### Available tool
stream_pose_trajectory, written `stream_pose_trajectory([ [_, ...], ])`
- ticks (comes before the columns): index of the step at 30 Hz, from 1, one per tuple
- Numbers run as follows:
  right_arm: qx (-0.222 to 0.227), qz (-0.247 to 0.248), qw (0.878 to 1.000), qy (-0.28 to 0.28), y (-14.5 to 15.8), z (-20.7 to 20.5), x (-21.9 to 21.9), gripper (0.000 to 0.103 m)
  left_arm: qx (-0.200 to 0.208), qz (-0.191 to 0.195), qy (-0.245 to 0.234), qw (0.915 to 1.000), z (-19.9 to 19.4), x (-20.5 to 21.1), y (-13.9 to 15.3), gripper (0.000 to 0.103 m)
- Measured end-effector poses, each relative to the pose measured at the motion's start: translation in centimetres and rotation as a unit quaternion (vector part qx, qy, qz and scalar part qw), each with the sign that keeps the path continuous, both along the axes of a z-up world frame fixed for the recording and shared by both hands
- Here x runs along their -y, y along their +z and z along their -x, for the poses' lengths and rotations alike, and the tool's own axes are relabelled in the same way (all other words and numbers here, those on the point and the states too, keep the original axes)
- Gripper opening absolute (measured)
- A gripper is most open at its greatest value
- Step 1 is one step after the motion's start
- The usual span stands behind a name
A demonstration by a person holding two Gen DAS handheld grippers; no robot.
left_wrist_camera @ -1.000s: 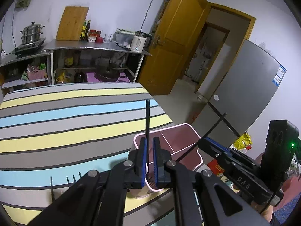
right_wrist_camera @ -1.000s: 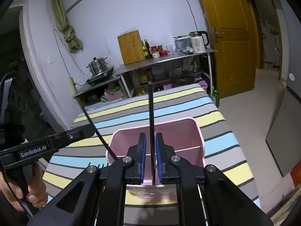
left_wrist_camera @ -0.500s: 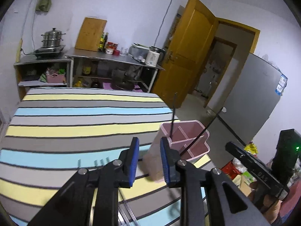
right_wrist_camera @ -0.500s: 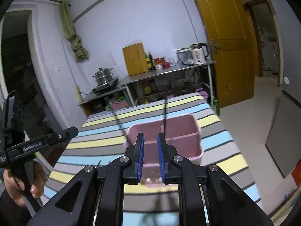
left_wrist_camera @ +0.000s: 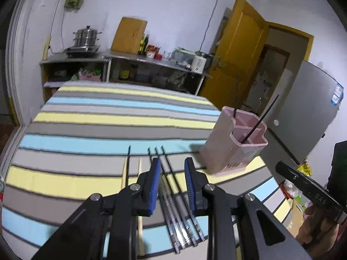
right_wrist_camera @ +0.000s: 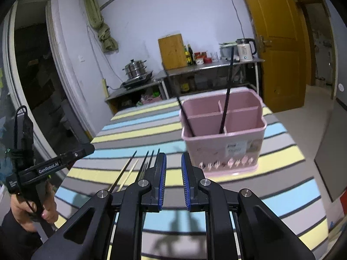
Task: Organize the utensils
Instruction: 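Move the left tool back to the chopsticks while the right tool returns too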
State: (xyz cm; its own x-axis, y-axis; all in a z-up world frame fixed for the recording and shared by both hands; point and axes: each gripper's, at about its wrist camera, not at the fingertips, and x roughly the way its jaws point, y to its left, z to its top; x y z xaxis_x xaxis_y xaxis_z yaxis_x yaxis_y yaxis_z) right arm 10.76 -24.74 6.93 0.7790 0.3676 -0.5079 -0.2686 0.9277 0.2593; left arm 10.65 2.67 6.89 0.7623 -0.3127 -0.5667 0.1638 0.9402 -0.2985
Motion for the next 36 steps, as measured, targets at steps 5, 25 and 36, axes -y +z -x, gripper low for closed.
stream_pose_trajectory([
  [5, -0.020, 0.008, 1.000, 0.021, -1.6, -0.3, -1.5, 0.015, -0.035, -0.003, -0.004, 0.9994, 0.2, 0.1, -2.7, 0.024],
  [25, -0.081, 0.032, 0.994, 0.060, -6.3, -3.7, -5.4, 0.015, -0.128, -0.013, 0.004, 0.9917, -5.2, 2.1, -8.9, 0.024],
  [36, -0.093, 0.028, 0.993, 0.063, -7.2, -4.5, -5.5, 0.015, -0.137, -0.049, 0.009, 0.9893, -6.4, 3.2, -10.1, 0.024],
])
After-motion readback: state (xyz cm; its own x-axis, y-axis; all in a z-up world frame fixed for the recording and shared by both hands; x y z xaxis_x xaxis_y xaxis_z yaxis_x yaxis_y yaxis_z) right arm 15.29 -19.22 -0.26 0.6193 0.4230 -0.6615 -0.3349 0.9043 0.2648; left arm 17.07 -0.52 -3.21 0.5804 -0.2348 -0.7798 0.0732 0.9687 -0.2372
